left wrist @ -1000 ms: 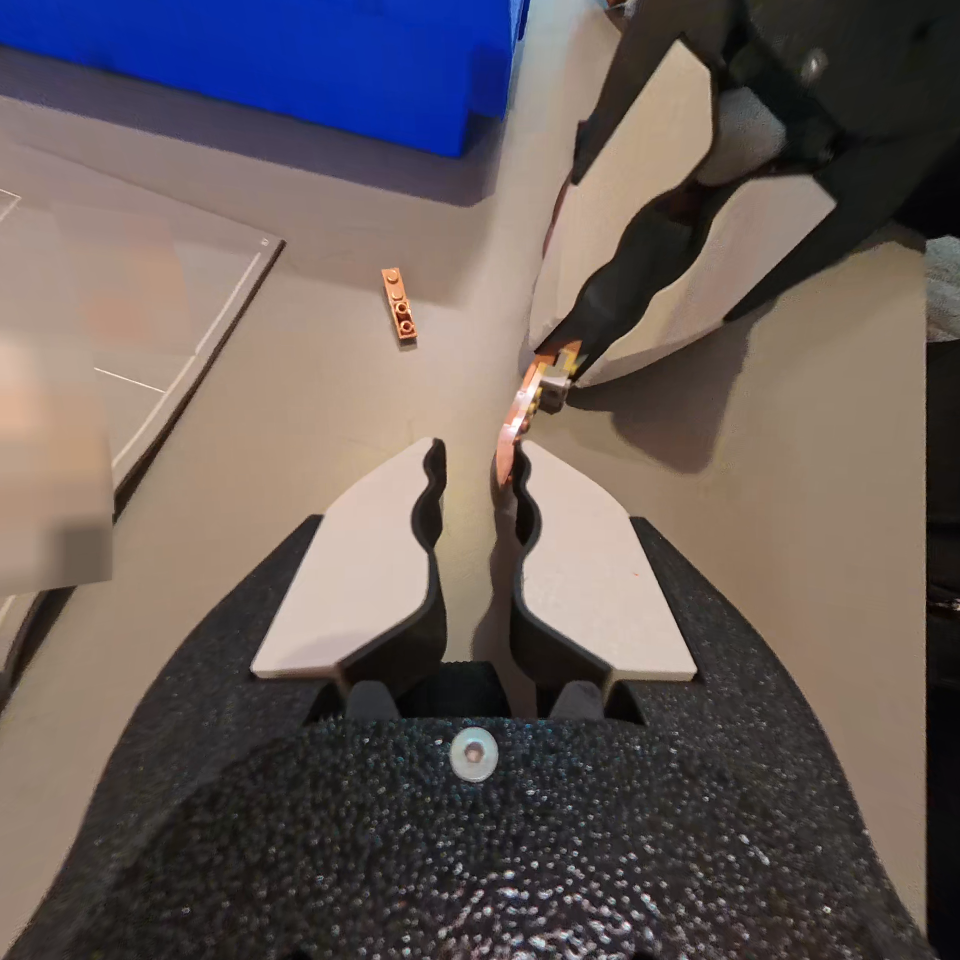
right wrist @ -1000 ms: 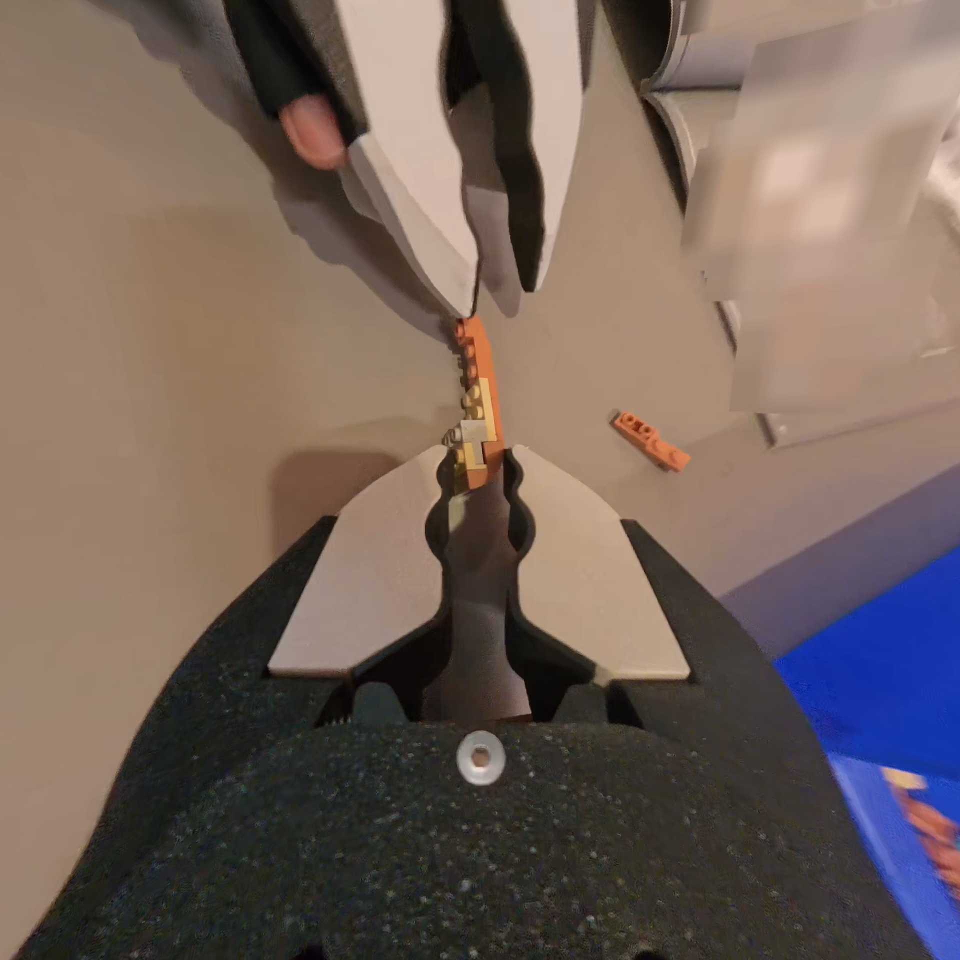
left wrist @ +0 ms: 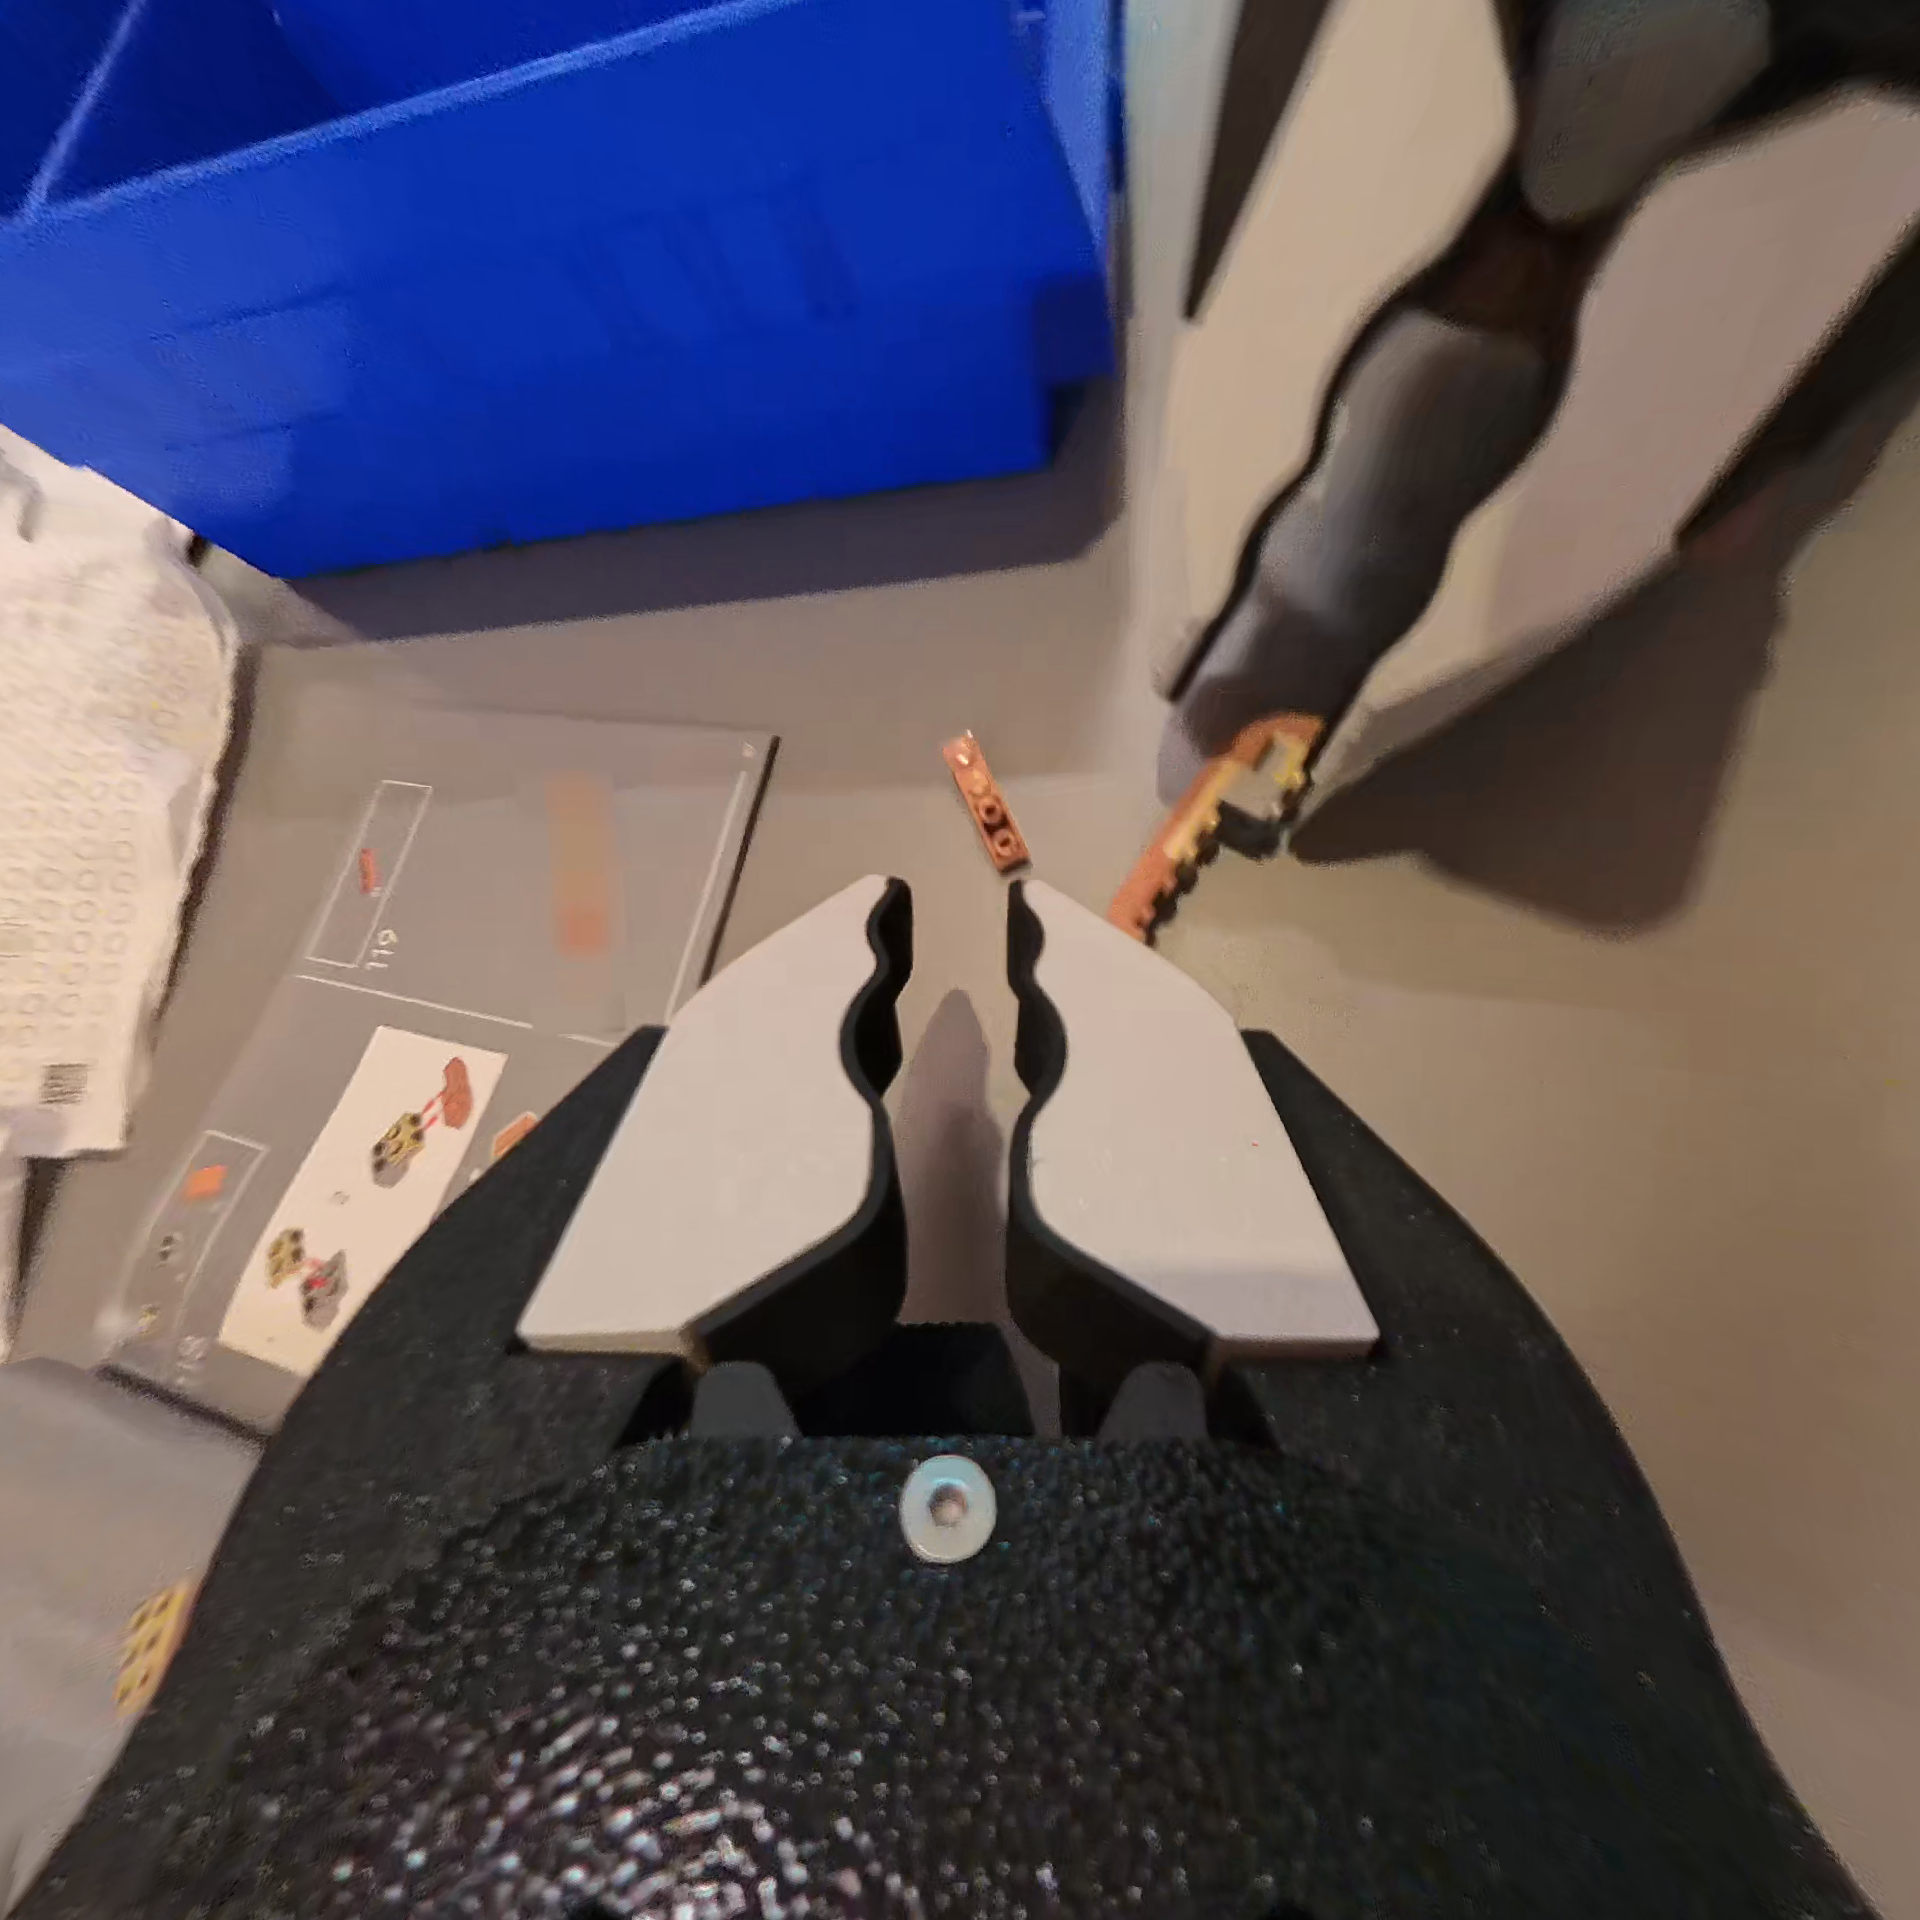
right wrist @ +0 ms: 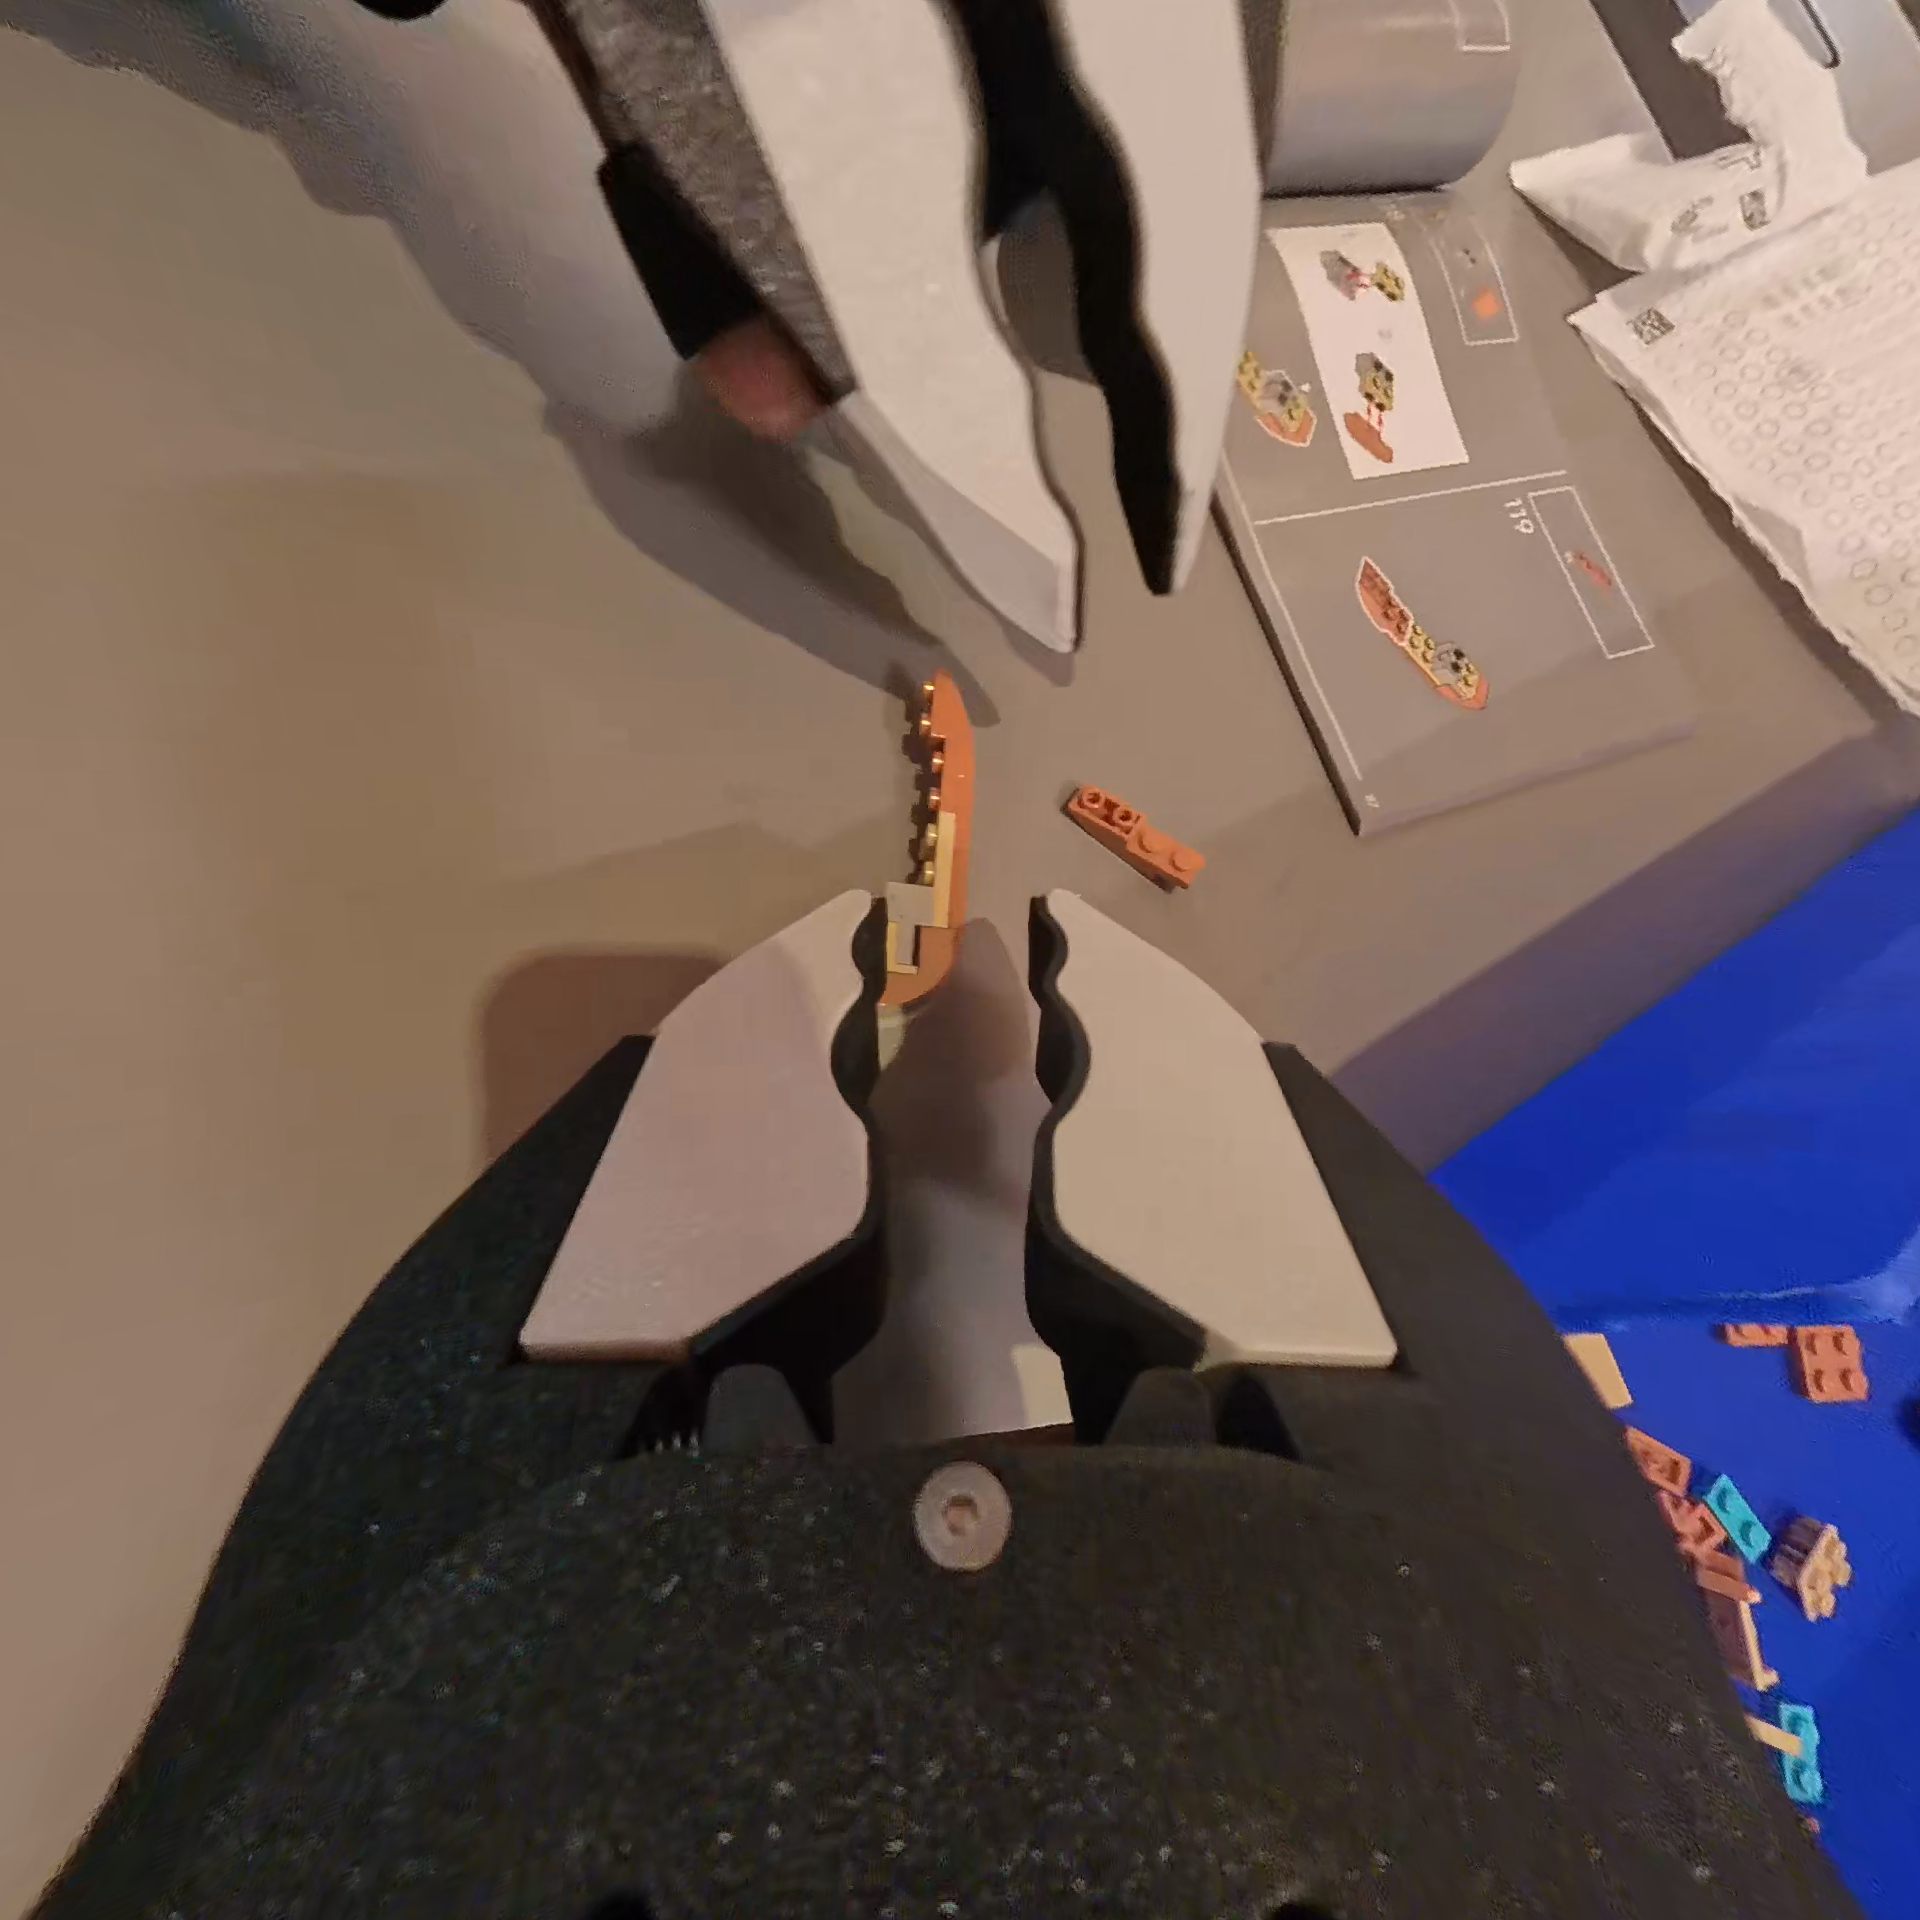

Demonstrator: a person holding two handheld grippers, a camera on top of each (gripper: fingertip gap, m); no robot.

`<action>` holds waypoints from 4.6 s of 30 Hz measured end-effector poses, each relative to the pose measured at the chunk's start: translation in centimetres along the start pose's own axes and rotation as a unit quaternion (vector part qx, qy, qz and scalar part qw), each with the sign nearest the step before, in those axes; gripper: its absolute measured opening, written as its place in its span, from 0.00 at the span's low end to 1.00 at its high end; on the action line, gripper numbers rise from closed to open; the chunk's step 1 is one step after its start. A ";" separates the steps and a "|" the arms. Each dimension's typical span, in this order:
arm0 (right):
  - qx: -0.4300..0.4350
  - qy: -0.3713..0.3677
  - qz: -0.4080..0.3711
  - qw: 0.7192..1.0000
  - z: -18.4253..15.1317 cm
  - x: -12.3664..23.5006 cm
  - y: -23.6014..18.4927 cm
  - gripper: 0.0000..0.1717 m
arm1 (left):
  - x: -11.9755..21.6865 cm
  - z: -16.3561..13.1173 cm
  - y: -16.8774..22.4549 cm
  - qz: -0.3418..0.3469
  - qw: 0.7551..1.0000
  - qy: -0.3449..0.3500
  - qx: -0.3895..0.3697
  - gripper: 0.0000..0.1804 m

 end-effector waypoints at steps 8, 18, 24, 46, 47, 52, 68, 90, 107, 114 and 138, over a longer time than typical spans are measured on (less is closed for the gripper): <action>-0.006 -0.002 -0.018 1.000 -0.5 0.5 0.5 0.14 | -4.6 1.5 -0.3 -0.081 0.987 -0.129 0.056 0.12; 0.029 -0.009 -0.012 0.999 -0.4 0.6 -0.2 0.16 | -5.0 0.5 -0.5 -0.069 0.983 -0.165 0.043 0.14; 0.021 -0.015 0.025 0.999 -0.7 -0.1 -0.9 0.22 | -5.3 0.5 0.2 -0.095 0.984 -0.144 0.052 0.04; -0.211 0.028 0.187 0.959 -1.7 -0.4 -1.2 0.11 | 2.2 -2.0 3.6 -0.181 0.968 -0.026 -0.172 0.04; -0.203 0.020 0.178 0.963 -1.7 -0.4 -1.1 0.11 | 1.8 -2.3 3.6 -0.176 0.968 -0.040 -0.172 0.04; -0.150 -0.022 0.108 0.983 -2.3 -0.4 -0.5 0.18 | 0.0 -3.2 3.4 -0.161 0.971 -0.081 -0.158 0.05; 0.294 -0.029 -0.055 0.954 -0.5 0.5 -2.1 0.06 | -0.3 -3.2 2.9 -0.127 0.977 -0.088 -0.145 0.04; -0.028 -0.034 0.031 0.999 -1.0 -1.0 1.4 0.07 | 0.5 -2.9 2.6 -0.112 0.978 -0.092 -0.150 0.04; 0.068 -0.084 -0.014 0.994 -2.5 -1.0 2.0 0.15 | 0.5 -3.0 2.3 -0.107 0.979 -0.090 -0.150 0.04; -0.050 -0.069 0.030 0.996 -1.5 -1.2 1.3 0.10 | 0.8 -3.3 2.8 -0.105 0.974 -0.110 -0.165 0.04; -0.256 -0.005 0.167 0.952 -1.6 -1.1 0.1 0.09 | 1.1 -2.8 1.9 -0.078 0.986 -0.033 -0.146 0.14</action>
Point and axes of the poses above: each gripper's, where its closed fingertips meet, x back along the fingers, z out of its top, y = z × x across the jaws, the point moved 5 cm from there along x, back along the fingers, and after that the axes turned 13 degrees about x, right-handed, at the moved point
